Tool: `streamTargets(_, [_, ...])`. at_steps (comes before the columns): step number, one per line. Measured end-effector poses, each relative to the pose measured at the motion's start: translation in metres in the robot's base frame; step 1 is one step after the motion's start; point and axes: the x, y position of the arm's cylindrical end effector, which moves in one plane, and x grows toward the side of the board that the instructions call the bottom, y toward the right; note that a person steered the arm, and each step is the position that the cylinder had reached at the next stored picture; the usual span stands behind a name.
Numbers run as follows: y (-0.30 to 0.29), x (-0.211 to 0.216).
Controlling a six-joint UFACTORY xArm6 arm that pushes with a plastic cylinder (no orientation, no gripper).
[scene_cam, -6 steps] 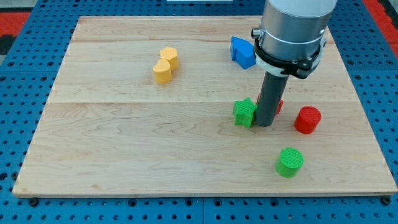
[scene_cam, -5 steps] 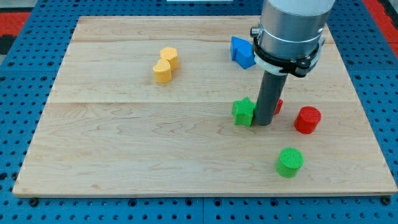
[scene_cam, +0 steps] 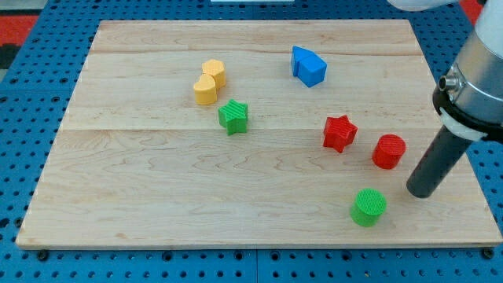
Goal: Slightly push the green circle to the left side
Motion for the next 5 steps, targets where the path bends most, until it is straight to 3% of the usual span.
streamTargets(2, [-0.061, 0.020])
streamTargets(3, [-0.067, 0.020])
streamTargets(5, [-0.071, 0.064])
